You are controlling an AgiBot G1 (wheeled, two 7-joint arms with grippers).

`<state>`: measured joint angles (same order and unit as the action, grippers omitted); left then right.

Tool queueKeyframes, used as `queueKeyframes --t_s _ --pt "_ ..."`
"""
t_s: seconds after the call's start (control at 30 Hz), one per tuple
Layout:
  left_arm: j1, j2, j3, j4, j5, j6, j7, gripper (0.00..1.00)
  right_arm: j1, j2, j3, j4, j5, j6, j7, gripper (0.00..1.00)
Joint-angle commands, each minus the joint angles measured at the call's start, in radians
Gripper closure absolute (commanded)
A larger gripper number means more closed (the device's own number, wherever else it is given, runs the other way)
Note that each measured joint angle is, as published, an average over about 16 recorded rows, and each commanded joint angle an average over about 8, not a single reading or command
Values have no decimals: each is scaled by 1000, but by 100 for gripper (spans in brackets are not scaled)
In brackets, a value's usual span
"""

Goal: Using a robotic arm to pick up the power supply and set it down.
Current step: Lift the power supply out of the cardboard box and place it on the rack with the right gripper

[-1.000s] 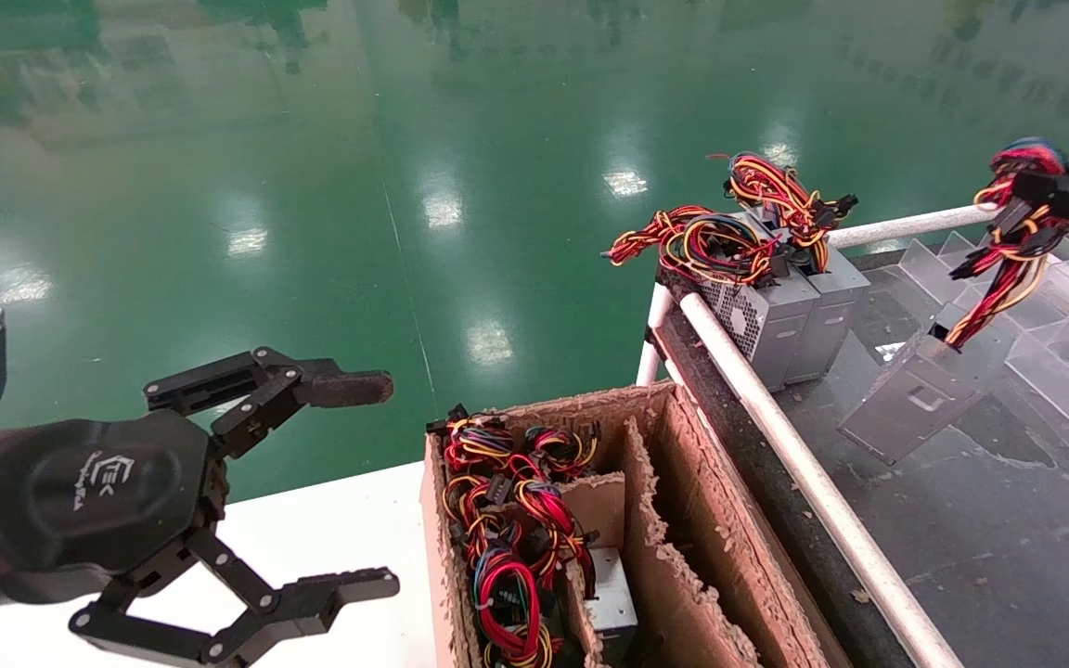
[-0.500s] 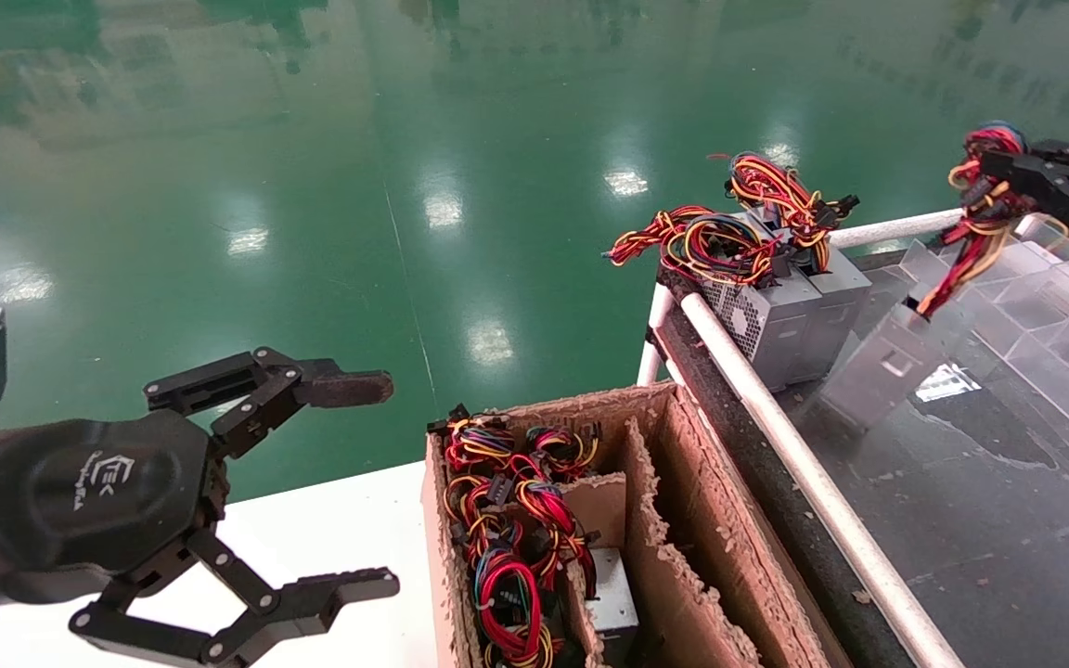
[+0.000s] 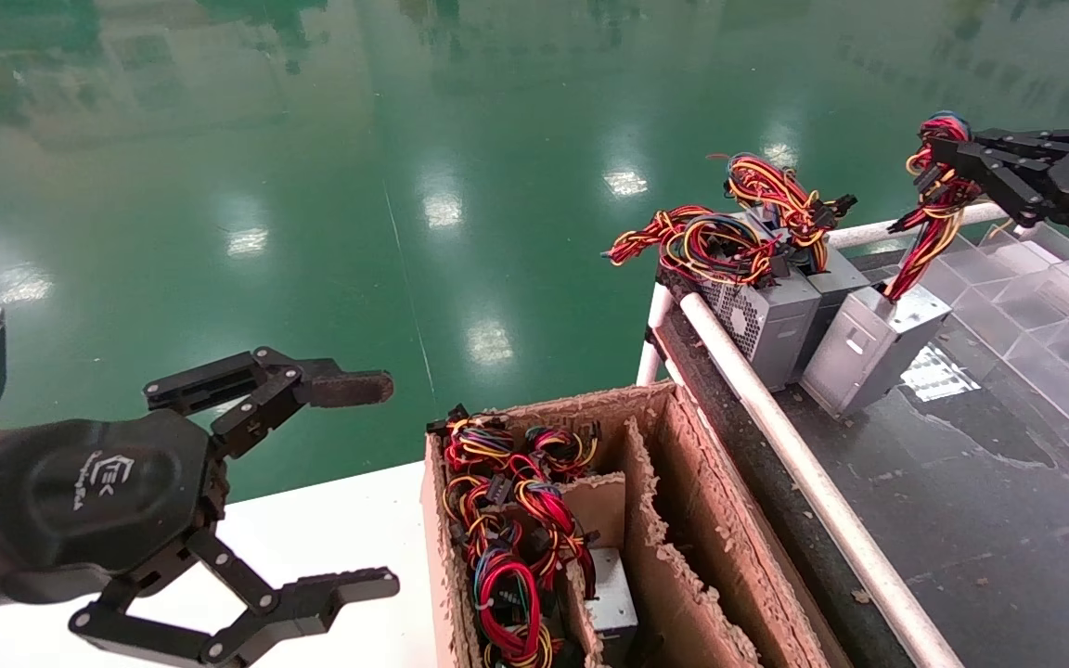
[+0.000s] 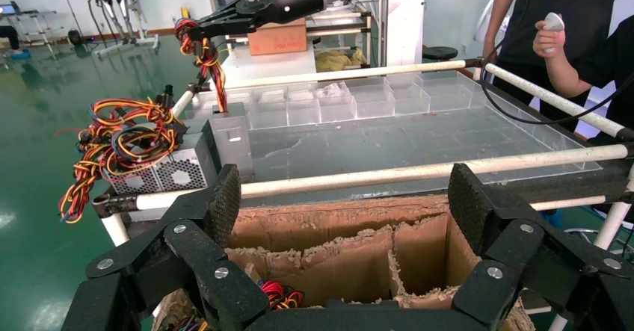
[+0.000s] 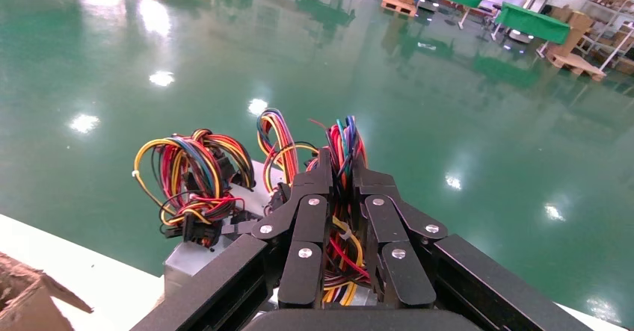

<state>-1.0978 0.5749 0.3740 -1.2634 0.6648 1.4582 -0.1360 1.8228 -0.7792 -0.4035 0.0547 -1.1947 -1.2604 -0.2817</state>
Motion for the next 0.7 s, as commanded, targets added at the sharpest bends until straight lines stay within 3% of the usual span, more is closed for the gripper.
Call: queueKeyframes --t_s 0.03,0.7 --pt "0 0 0 0 0 0 0 0 4 -10 1 -8 1 12 -8 100" --pt "0 0 0 0 0 0 0 0 61 -60 -6 -38 -10 116 -32 100"
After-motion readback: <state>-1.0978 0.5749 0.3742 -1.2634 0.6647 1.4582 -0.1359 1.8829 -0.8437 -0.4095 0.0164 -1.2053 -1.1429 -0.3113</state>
